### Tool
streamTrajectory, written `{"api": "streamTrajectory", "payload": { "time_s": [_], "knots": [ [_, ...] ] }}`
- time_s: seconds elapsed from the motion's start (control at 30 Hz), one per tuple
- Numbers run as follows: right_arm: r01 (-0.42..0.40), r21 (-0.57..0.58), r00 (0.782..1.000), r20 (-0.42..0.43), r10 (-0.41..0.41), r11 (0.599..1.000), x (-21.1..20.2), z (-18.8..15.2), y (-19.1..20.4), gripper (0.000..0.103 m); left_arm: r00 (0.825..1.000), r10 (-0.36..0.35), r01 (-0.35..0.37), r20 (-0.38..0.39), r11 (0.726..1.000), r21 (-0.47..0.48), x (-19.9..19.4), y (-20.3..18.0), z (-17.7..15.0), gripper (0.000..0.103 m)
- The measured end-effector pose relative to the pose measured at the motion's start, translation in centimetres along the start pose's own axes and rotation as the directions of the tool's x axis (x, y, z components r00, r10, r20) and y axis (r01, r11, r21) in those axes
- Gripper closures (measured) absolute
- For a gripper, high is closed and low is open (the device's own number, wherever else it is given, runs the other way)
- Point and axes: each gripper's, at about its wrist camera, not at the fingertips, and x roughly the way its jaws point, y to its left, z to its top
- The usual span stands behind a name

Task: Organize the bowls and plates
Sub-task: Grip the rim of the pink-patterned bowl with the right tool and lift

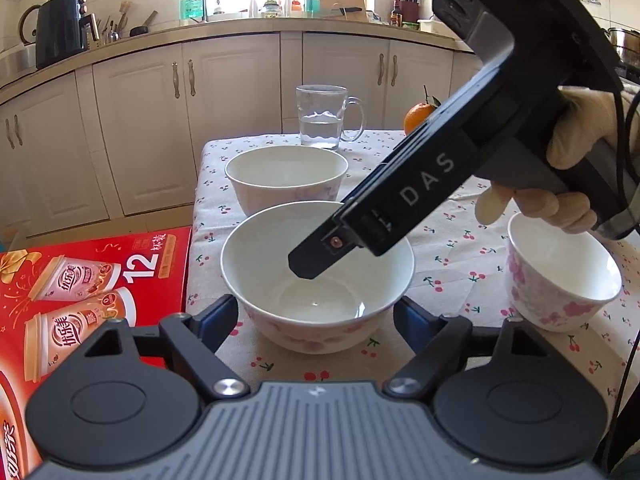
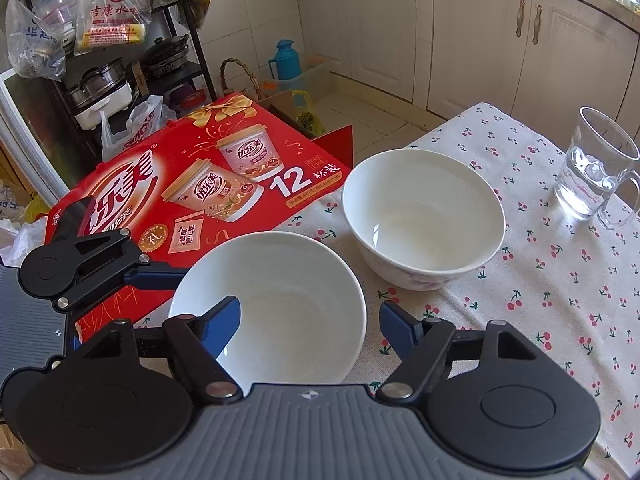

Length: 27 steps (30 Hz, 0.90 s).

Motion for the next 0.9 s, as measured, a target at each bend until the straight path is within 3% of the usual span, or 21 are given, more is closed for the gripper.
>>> {"api": "streamTrajectory", "payload": {
  "time_s": [0.27, 0.9],
  "knots": [
    [-0.029, 0.018, 1.0, -0.003, 0.029, 0.999, 0.3, 0.2, -0.5, 0.03, 1.0, -0.002, 0.002, -0.001, 1.0, 0.003, 0.0, 0.0, 0.0, 0.019],
    [-0.071, 0.021, 0.997, -0.003, 0.071, 0.997, -1.1, -0.5, 0.2, 0.03, 0.999, -0.018, 0.018, -0.029, 1.0, 0.013, -1.1, -0.8, 0.1, 0.019]
  ]
}}
